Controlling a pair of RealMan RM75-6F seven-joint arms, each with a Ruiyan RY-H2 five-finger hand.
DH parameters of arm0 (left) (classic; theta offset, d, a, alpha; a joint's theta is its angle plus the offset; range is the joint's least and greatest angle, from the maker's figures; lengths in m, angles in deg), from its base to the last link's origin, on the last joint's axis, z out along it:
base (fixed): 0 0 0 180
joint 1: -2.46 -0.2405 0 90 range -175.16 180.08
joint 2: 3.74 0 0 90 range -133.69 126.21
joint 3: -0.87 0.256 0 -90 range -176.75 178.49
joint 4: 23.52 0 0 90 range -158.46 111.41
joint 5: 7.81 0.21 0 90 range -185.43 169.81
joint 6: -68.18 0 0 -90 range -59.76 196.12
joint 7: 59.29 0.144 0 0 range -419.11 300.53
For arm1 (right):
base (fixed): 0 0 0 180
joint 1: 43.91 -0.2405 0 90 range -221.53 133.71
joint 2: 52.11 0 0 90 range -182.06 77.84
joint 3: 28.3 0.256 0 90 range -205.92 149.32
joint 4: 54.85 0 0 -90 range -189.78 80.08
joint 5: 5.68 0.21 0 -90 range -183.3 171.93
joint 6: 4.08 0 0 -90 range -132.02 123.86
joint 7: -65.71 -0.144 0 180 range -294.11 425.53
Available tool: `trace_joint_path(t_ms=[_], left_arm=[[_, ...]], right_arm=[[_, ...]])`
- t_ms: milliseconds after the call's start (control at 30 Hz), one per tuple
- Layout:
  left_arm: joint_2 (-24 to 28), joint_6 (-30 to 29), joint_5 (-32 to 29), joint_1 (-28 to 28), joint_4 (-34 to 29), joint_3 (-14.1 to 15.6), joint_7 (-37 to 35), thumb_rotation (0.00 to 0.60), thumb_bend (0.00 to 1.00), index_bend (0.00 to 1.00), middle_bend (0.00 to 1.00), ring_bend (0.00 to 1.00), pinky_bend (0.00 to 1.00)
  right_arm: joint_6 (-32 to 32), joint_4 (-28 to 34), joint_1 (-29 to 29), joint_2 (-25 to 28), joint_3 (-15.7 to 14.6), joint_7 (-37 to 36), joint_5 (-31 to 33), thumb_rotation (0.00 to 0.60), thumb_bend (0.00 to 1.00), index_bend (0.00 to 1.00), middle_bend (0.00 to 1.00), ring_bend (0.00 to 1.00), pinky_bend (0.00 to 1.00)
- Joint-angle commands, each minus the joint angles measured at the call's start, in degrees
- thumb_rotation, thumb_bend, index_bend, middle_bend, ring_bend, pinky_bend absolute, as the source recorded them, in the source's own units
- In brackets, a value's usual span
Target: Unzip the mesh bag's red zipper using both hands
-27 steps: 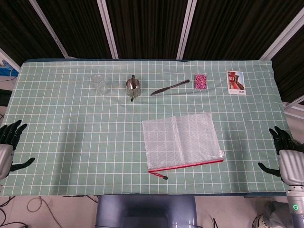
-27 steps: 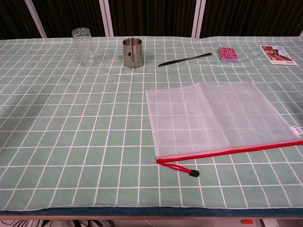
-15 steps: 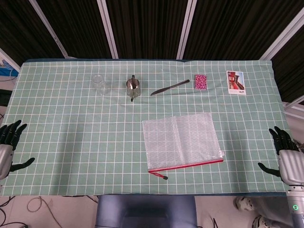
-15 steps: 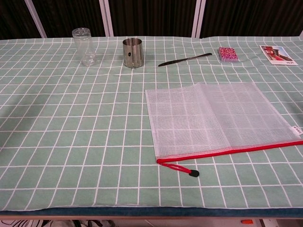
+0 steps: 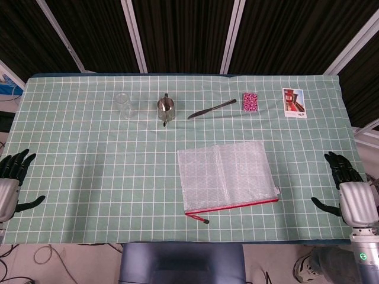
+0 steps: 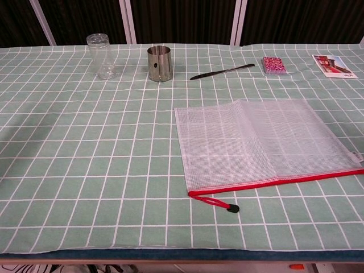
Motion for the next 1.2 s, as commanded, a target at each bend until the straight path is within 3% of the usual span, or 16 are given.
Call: trace_joint_path(t_ms=[33, 167, 367, 433, 767, 1200], left_arm=[[-0.01, 0.12, -0.11, 0.05, -0.10, -0.02, 0.31, 0.600, 0.00, 0.00, 0.00, 0.00, 0.00], [-0.05, -0.08, 0.01, 0.00, -0.08, 0.01, 0.73, 0.600, 0.00, 0.00, 0.00, 0.00, 0.00], [-0.37, -0.12, -0.52, -0.06, 0.10, -0.17, 1.79, 0.600, 0.00, 0.00, 0.00, 0.00, 0.00], [-0.54, 0.13, -1.02, -0.02, 0.07, -0.30, 2.32, 0.600, 0.00, 0.00, 0.00, 0.00, 0.00], [-1.04, 1.67, -4.30, 0.19, -0.85, -1.11, 5.73, 0.600, 0.00, 0.00, 0.00, 0.00, 0.00], [-1.25, 2.34, -5.71, 0.30, -1.18, -1.47, 7.06, 0.600, 0.00, 0.00, 0.00, 0.00, 0.00]], right_arm=[[-1.83, 3.31, -2.25, 0.88, 1.03, 0.48, -0.92, 0.600, 0.10, 0.07, 0.48, 0.47, 0.51], [-5.67, 7.96, -5.35, 1.29, 2.13, 1.71, -0.75, 0.600, 0.15, 0.14, 0.69, 0.69, 0.69], [-14.59, 14.43, -11.83, -0.08, 3.21, 9.47, 0.54, 0.600, 0.22, 0.28, 0.95, 0.92, 0.87], [-17.57, 15.87, -13.99, -1.54, 3.39, 12.81, 1.76, 0.600, 0.23, 0.33, 0.99, 0.97, 0.90], [-27.25, 19.54, -22.34, -12.09, 3.83, 26.07, 13.82, 0.600, 0.28, 0.46, 1.00, 1.00, 0.96], [-26.06, 17.26, -27.46, -26.29, 1.05, 39.45, 27.18, 0.600, 0.32, 0.48, 1.00, 1.00, 0.96]])
